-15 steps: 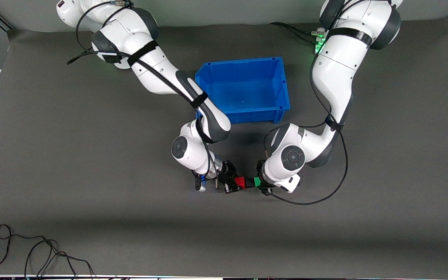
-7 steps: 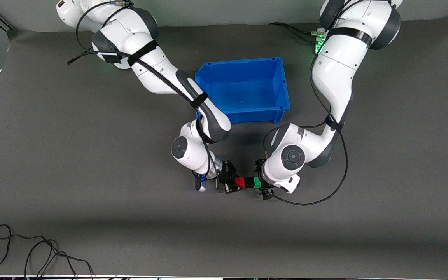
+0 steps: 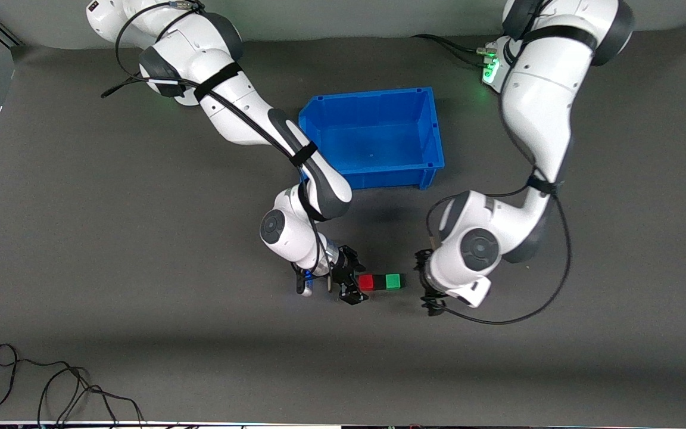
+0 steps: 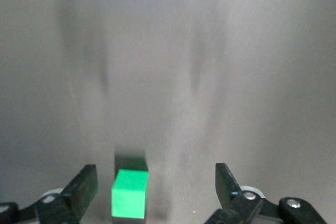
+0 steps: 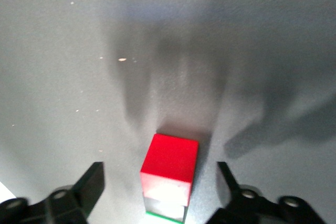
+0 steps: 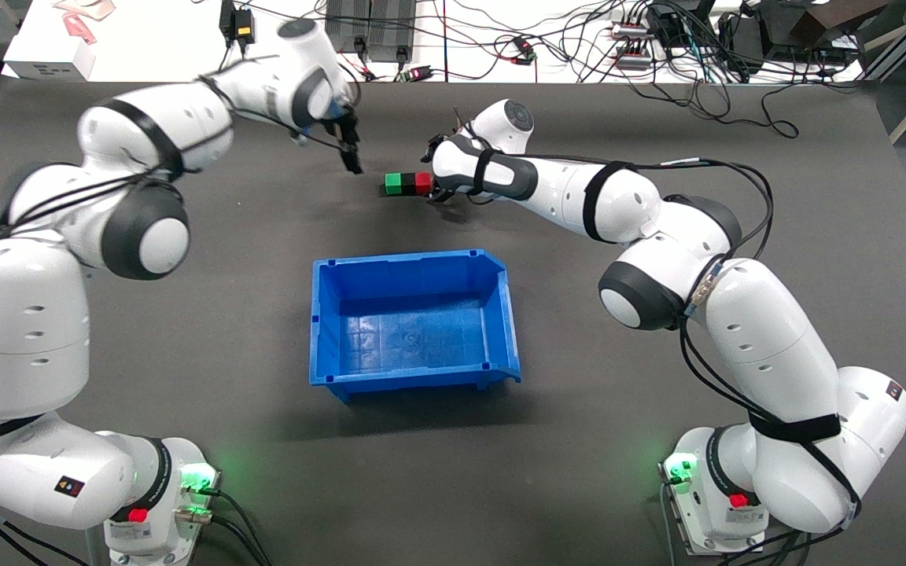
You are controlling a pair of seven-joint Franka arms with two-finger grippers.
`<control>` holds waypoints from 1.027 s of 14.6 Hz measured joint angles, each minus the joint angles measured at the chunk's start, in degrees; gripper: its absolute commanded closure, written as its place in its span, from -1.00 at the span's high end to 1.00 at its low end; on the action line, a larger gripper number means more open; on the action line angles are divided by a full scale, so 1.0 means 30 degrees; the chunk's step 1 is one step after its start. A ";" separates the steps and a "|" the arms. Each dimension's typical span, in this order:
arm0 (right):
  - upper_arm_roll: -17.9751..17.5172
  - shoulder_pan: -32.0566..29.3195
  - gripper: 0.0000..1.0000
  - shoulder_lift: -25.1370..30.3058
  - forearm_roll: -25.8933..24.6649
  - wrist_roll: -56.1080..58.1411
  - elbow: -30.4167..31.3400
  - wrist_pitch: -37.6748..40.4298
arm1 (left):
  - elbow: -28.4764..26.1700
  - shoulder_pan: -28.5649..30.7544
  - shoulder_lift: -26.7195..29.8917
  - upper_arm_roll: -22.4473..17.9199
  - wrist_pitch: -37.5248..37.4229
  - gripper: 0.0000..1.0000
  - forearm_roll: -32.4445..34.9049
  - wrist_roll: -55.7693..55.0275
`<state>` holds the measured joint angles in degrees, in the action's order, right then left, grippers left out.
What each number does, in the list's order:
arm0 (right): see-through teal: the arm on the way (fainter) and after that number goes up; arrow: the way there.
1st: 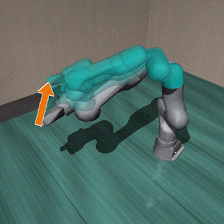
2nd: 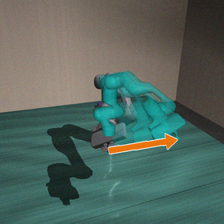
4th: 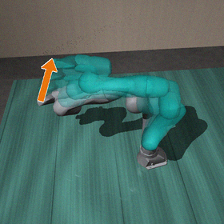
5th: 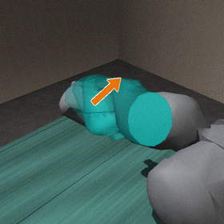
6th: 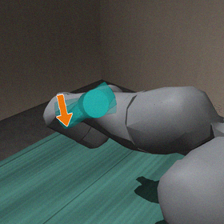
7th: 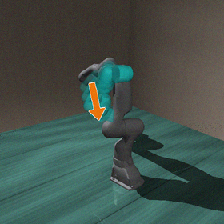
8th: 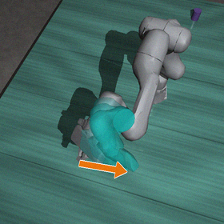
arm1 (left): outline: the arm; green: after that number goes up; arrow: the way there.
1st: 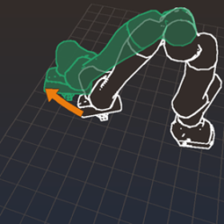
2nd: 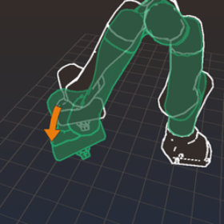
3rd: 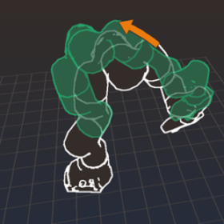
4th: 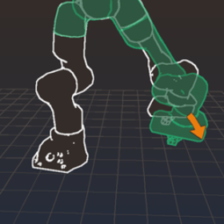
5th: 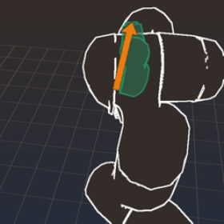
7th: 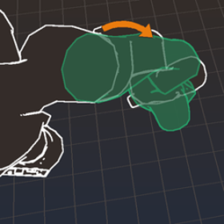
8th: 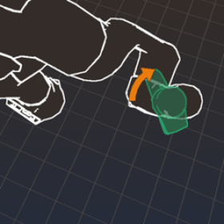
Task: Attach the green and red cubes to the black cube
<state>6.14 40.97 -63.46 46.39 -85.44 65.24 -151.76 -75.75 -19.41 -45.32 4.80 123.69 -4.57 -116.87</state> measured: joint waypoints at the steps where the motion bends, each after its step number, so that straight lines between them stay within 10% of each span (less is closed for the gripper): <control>1: 0.0044 -0.0003 1.00 0.0034 -0.0003 0.0000 -0.0101 0.0046 | -0.0012 0.0397 0.0550 -0.0014 -0.1111 1.00 0.0024 0.1134; 8: 0.2919 -0.0896 1.00 0.3003 -0.0005 0.0000 -0.0936 0.8277 | -0.1295 0.2533 0.5000 -0.0049 -0.5737 1.00 0.3063 1.2509; 15: 0.3297 -0.5732 1.00 0.7696 -0.0867 0.2461 -0.1030 1.7922 | -0.2626 0.4760 0.7074 -0.0090 -0.8110 1.00 0.3364 2.2578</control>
<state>16.03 23.78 -40.37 43.79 -78.06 62.15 -97.99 -83.62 -5.13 -24.09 4.53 99.36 5.53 -49.14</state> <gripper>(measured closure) 0.000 0.000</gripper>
